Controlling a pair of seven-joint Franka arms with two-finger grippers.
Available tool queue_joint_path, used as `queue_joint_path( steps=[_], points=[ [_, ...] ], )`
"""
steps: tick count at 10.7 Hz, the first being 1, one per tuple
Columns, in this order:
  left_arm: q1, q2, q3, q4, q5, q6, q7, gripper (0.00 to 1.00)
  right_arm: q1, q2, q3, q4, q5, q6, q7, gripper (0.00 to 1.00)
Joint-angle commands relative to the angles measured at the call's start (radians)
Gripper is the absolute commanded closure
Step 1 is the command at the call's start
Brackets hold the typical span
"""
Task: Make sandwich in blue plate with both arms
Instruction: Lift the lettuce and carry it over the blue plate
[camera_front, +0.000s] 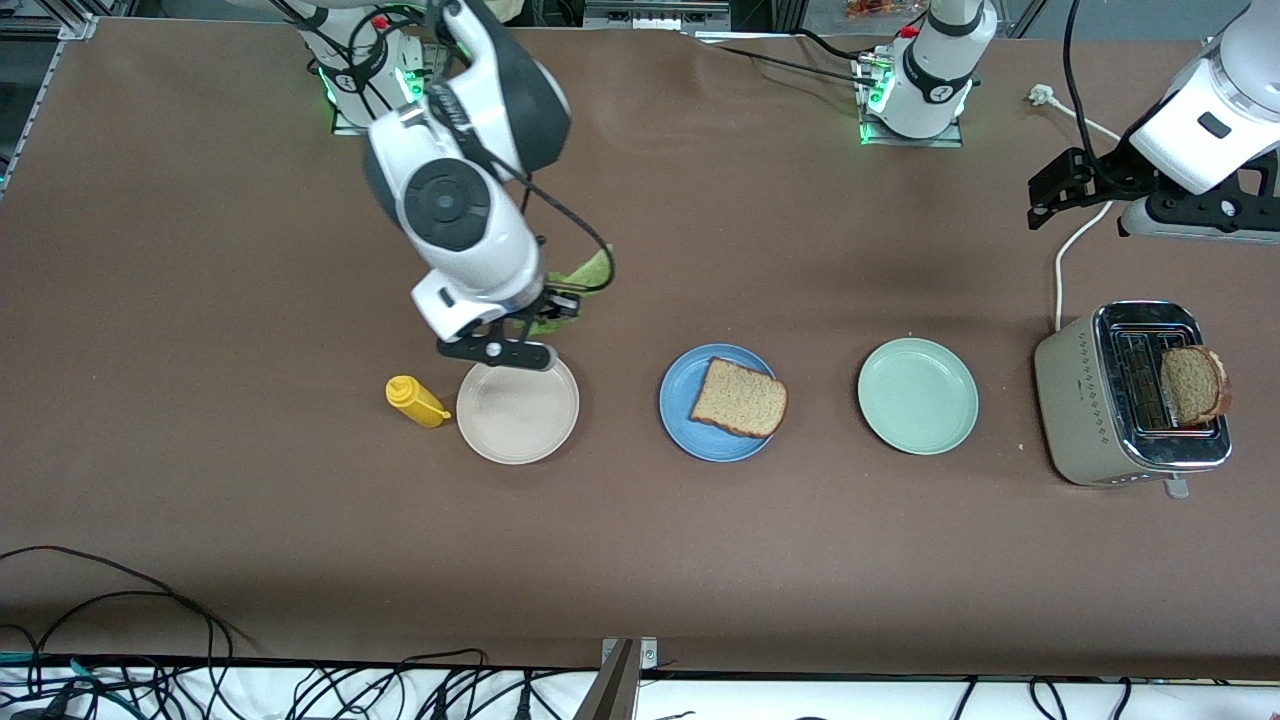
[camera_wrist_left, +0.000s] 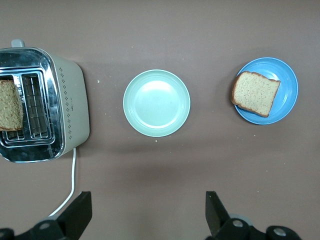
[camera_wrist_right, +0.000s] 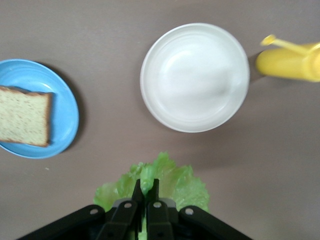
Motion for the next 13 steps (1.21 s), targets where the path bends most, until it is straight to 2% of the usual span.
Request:
queue_joint_path(
  steps=[1, 4, 7, 11, 13],
  points=[
    [0.006, 0.001, -0.002, 0.011, -0.020, -0.016, 0.005, 0.00, 0.091, 0.212, -0.028, 0.265, 0.031, -0.005, 0.232, 1.00],
    [0.006, 0.001, -0.002, 0.011, -0.020, -0.016, 0.005, 0.00, 0.126, 0.295, -0.026, 0.287, 0.085, 0.131, 0.406, 1.00],
    [0.006, 0.001, -0.002, 0.011, -0.020, -0.016, 0.005, 0.00, 0.129, 0.381, -0.032, 0.339, 0.126, 0.211, 0.621, 1.00],
    [0.006, 0.001, -0.002, 0.011, -0.020, -0.016, 0.005, 0.00, 0.145, 0.435, -0.037, 0.350, 0.156, 0.305, 0.842, 1.00],
    [0.003, 0.001, -0.005, 0.011, -0.015, -0.017, -0.005, 0.00, 0.174, 0.490, -0.037, 0.414, 0.156, 0.346, 0.941, 1.00]
  ],
)
